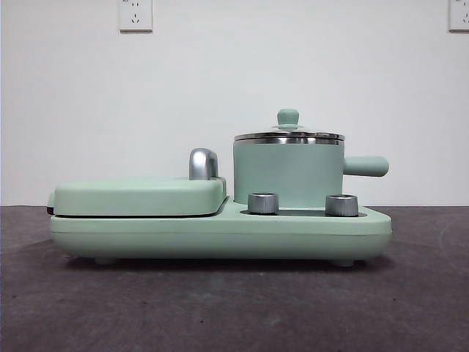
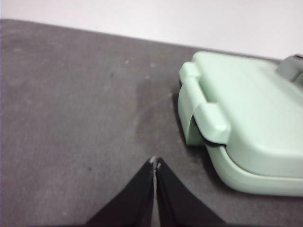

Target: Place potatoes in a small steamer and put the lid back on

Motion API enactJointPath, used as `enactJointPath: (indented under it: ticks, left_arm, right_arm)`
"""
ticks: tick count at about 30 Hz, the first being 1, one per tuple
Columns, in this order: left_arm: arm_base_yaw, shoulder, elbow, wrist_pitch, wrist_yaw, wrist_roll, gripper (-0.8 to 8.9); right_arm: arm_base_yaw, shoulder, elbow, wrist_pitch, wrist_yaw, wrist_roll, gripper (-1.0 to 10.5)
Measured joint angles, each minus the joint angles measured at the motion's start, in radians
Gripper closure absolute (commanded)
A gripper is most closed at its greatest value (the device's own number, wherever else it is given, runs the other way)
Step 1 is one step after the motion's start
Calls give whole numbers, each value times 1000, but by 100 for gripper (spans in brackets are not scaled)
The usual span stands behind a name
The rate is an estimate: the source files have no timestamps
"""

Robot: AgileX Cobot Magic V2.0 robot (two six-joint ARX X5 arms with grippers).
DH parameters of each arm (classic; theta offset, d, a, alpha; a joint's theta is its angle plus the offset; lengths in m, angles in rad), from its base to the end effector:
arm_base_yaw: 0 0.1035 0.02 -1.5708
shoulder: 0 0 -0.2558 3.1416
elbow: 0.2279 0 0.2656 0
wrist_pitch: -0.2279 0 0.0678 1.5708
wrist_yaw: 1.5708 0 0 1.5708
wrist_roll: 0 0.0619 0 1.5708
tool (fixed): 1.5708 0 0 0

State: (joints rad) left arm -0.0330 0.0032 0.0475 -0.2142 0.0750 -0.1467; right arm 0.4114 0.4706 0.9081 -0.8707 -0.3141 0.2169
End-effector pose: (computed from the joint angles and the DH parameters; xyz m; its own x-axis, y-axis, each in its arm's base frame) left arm 0.1474 -0.0095 0.1538 0.9798 -0.1073 -0.1686 0.0809 0.9843 -0.1566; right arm 0.0986 0.0639 0.3303 0.6677 0.6284 -0.3992 -0.5396 0.7779 0.3220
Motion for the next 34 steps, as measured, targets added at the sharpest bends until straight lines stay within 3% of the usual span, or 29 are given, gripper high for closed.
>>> enactJointPath:
  ticks: [23,26,30,34]
  left_arm:
    - [0,2,-15,37,-2,39,808]
    - [0,2,-15,37,-2,42,808]
    - [0,2,-15,37,-2,43,808]
    - [0,2,-15,37,-2,43,808]
  right_arm:
    - [-3,-6,-6,18,1,0,934]
    - [-68,-35,-47,76,0,-3,934]
    - [-248,-122,-204,268,4,-13,934]
    - [-383,-235,-413,460,113,-60,934]
